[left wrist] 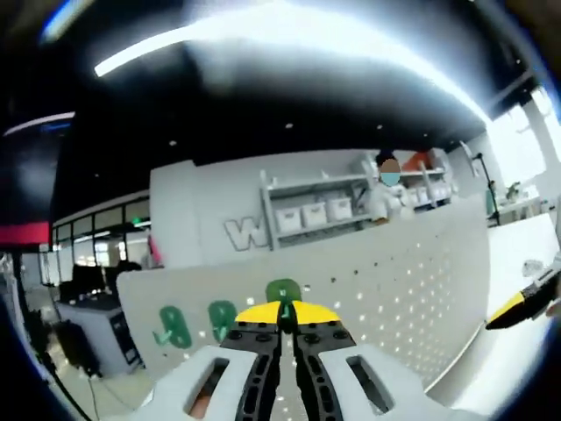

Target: Insert the hook assembly into the mounting plate slot until the hook locks in place.

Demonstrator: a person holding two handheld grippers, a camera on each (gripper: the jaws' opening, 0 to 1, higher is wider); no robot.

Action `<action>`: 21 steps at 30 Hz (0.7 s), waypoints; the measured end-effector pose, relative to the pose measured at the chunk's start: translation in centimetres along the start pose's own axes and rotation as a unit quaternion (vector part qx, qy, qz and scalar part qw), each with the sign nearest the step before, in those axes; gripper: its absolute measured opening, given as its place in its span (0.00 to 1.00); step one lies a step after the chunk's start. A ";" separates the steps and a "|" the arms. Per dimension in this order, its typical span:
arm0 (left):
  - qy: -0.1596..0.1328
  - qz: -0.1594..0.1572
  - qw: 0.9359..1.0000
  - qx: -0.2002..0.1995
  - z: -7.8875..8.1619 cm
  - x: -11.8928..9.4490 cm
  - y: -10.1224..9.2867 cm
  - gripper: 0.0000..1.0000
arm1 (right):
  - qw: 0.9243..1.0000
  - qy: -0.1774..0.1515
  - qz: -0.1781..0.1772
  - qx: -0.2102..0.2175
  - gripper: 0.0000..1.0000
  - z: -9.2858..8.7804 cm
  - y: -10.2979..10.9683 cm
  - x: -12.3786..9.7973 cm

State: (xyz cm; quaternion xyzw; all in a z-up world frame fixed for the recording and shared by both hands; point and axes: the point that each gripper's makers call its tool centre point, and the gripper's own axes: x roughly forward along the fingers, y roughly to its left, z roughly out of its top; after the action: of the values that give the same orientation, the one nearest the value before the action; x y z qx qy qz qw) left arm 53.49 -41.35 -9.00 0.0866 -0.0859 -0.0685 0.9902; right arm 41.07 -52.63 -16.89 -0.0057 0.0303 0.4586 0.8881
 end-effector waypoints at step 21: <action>0.003 0.016 1.000 -0.011 -0.8 1.3 0.4 0.03 | 1.000 0.004 -0.012 0.013 0.81 -0.4 -1.1 -0.2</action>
State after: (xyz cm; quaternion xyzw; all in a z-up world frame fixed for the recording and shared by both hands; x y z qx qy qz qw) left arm 54.97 -41.04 -9.49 0.0743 -0.0835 -0.0529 0.9923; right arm 41.82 -53.47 -17.30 0.0039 0.0401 0.4479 0.8932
